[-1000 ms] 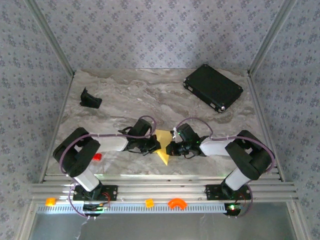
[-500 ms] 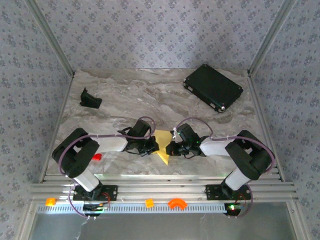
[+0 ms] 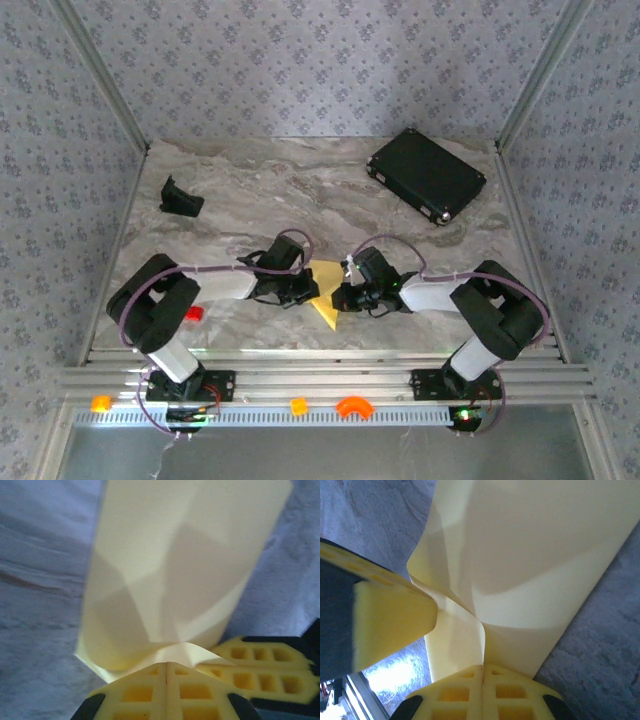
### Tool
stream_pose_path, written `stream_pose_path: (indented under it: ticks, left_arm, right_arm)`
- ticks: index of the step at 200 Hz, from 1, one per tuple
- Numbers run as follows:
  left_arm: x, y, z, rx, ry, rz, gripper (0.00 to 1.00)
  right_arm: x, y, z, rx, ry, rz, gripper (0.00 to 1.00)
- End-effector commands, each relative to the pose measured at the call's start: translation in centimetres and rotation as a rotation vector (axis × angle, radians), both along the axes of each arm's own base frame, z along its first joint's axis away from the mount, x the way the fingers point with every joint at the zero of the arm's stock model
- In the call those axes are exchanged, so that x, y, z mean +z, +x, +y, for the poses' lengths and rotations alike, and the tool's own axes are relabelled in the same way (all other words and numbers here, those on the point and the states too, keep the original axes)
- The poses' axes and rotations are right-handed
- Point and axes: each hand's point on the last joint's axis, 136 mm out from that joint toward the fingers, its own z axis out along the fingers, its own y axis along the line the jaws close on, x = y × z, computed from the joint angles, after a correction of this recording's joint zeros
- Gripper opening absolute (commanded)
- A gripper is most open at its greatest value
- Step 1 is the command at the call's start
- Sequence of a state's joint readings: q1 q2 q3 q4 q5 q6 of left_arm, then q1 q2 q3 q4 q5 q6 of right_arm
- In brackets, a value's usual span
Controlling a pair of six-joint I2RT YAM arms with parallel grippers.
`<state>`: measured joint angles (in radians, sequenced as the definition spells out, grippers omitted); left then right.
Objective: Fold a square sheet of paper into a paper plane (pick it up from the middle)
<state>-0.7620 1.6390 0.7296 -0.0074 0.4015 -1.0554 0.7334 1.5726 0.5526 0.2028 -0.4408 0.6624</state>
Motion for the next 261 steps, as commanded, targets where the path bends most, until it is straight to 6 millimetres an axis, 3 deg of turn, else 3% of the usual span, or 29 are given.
stream_pose_path:
  ticks: [1, 27, 55, 89, 119, 148, 183, 200, 261]
  left_arm:
    - [-2.6, -1.0, 2.1, 0.005, 0.094, 0.042, 0.03]
    - [-3.7, -1.7, 2.8, -0.004, 0.123, 0.06, 0.01]
    - [-4.0, -2.0, 3.2, -0.008, 0.137, 0.064, 0.0]
    - [-4.1, -1.9, 3.1, -0.009, 0.138, 0.063, 0.0]
    - [-4.1, -1.9, 3.0, -0.007, 0.134, 0.062, 0.0]
    - [-4.1, -1.9, 3.0, -0.009, 0.137, 0.061, 0.0]
    - [-4.2, -2.0, 2.9, -0.012, 0.137, 0.064, 0.0]
    - [-4.3, -1.9, 2.9, -0.012, 0.138, 0.065, 0.0]
    - [-4.3, -1.8, 2.7, -0.014, 0.136, 0.066, 0.0]
  right_arm:
    - [-2.0, -0.7, -1.8, -0.025, -0.092, 0.041, 0.0]
    - [-1.1, -0.4, -1.1, -0.02, -0.064, 0.035, 0.01]
    - [1.1, 0.4, -0.8, -0.027, -0.049, 0.009, 0.16]
    - [3.9, 1.2, -2.3, -0.088, -0.044, -0.03, 0.34]
    - [5.8, 0.2, -1.9, -0.063, 0.013, -0.019, 0.4]
    - [6.3, -1.6, 0.4, 0.012, 0.07, 0.054, 0.35]
    - [5.6, -2.6, 2.7, 0.062, 0.056, 0.1, 0.12]
    - [5.0, -2.6, 3.3, 0.058, 0.033, 0.11, 0.06]
    - [0.8, -4.4, 1.6, 0.047, -0.07, 0.187, 0.03]
